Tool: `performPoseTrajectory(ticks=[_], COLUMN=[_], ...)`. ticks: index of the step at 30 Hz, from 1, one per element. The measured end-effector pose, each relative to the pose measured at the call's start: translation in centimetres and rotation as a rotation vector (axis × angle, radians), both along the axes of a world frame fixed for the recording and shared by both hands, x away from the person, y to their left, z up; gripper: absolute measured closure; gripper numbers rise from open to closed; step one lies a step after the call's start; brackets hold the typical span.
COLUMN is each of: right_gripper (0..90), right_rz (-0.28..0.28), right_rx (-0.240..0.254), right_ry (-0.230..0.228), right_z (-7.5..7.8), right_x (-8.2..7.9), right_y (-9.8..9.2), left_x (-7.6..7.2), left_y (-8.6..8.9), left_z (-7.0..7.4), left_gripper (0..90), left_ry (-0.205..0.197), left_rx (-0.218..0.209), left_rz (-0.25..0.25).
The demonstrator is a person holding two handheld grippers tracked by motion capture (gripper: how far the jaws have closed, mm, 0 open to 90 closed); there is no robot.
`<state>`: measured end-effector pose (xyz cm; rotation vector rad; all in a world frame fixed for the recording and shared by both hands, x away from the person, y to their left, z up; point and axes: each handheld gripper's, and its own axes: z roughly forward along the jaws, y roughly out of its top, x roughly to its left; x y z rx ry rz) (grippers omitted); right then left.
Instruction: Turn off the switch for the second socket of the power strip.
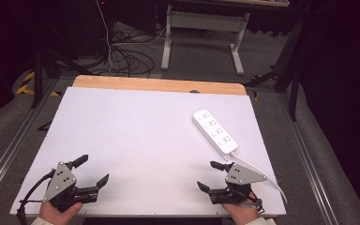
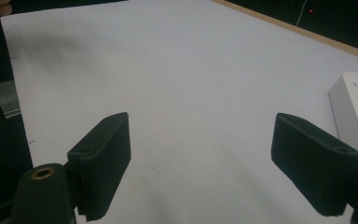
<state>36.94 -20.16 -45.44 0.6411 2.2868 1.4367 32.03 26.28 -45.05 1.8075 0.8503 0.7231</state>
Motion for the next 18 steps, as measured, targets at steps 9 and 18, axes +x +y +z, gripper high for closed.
performPoseTrajectory(ticks=[9, 18], right_gripper=[20.7, 20.7], right_rz=[-0.002, 0.001], right_rx=[0.0, -0.007], right_ry=[0.001, -0.003], right_z=[0.0, 0.04], right_x=[0.03, -0.05], right_y=[0.01, 0.2], left_x=[0.05, 0.01], left_y=[0.05, 0.04], left_z=[0.0, -0.01], left_gripper=[12.4, 12.4], left_ry=[0.0, 0.001], left_rx=[-0.001, 0.002], left_rz=[0.012, 0.016])
